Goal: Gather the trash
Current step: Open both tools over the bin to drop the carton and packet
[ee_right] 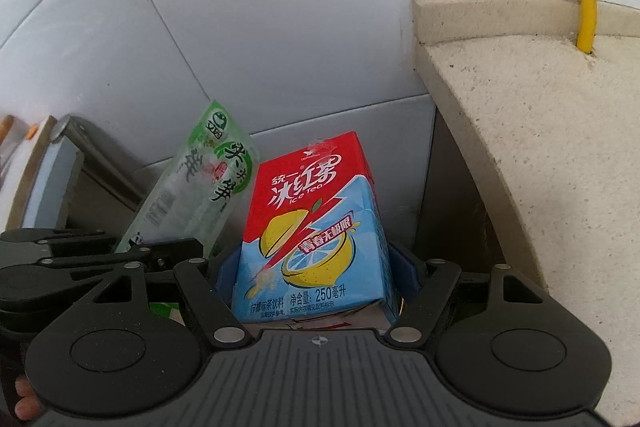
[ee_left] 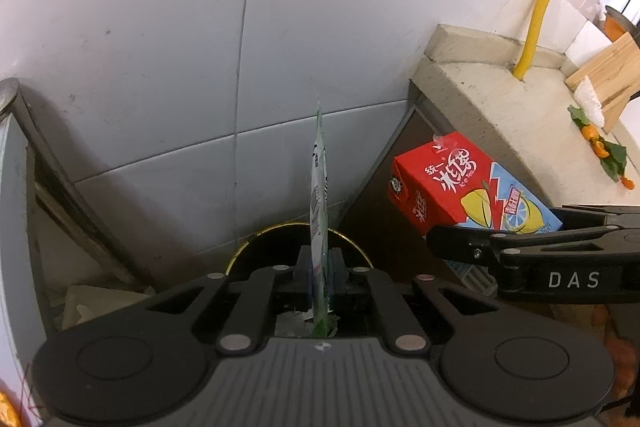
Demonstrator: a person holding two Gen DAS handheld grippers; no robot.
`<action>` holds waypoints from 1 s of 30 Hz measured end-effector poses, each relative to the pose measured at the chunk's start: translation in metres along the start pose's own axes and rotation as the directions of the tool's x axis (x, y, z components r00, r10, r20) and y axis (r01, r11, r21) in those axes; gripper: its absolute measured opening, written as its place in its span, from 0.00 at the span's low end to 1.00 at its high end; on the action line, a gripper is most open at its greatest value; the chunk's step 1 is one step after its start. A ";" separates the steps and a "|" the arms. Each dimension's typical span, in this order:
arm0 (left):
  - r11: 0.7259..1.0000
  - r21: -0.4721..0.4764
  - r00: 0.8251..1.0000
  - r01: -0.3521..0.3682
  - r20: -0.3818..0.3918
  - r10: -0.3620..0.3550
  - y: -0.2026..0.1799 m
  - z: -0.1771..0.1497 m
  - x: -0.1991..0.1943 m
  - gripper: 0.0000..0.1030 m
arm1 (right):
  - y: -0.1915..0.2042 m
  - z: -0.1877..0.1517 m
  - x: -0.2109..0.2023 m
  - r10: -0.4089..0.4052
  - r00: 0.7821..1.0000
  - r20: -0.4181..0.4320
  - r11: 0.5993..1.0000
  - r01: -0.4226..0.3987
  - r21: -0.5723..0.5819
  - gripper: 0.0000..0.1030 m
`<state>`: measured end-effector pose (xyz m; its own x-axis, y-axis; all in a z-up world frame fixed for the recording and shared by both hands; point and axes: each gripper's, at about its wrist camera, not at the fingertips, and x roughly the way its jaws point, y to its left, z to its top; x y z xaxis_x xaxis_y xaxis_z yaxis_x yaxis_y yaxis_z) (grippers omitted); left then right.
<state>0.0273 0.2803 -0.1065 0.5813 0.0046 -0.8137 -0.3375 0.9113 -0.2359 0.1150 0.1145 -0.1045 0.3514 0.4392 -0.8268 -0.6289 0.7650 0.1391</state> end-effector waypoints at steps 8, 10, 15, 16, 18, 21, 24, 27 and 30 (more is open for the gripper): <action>1.000 0.010 1.000 -0.022 -0.010 0.022 -0.001 0.002 0.004 0.23 | -0.005 0.002 0.014 0.005 0.999 -0.035 1.000 -0.004 0.025 0.77; 1.000 0.008 1.000 -0.026 -0.013 0.026 0.000 0.001 0.005 0.25 | -0.006 0.002 0.018 -0.001 0.999 -0.040 1.000 0.002 0.030 0.77; 1.000 -0.010 1.000 -0.024 -0.005 0.024 0.003 0.001 0.003 0.26 | -0.008 0.005 0.027 0.023 0.999 -0.048 0.999 -0.020 0.050 0.77; 1.000 -0.010 1.000 -0.023 -0.006 0.023 0.003 0.000 0.002 0.26 | -0.007 0.005 0.029 0.016 0.999 -0.048 0.999 -0.014 0.050 0.77; 1.000 -0.005 1.000 -0.023 -0.005 0.023 0.003 0.000 0.002 0.26 | -0.008 0.005 0.033 0.016 0.999 -0.052 0.998 -0.013 0.060 0.77; 1.000 -0.009 1.000 -0.012 -0.004 0.012 0.003 0.000 0.001 0.26 | -0.008 0.002 0.032 0.011 0.999 -0.052 0.998 -0.007 0.069 0.77; 1.000 -0.014 1.000 0.000 0.001 0.000 0.004 0.001 -0.001 0.26 | -0.012 -0.003 0.028 -0.001 0.999 -0.052 0.997 0.005 0.082 0.77; 1.000 -0.012 1.000 0.015 0.001 -0.015 0.002 0.000 -0.003 0.26 | -0.018 -0.008 0.022 -0.014 0.999 -0.048 0.995 0.018 0.103 0.77; 1.000 0.006 1.000 0.023 -0.011 -0.023 -0.002 -0.001 -0.001 0.26 | -0.023 -0.014 0.015 -0.026 0.999 -0.042 0.992 0.031 0.122 0.77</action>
<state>0.0266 0.2781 -0.1054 0.5806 -0.0204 -0.8139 -0.3196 0.9137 -0.2509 0.1248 0.0971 -0.1275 0.3386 0.3990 -0.8522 -0.5285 0.8299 0.1786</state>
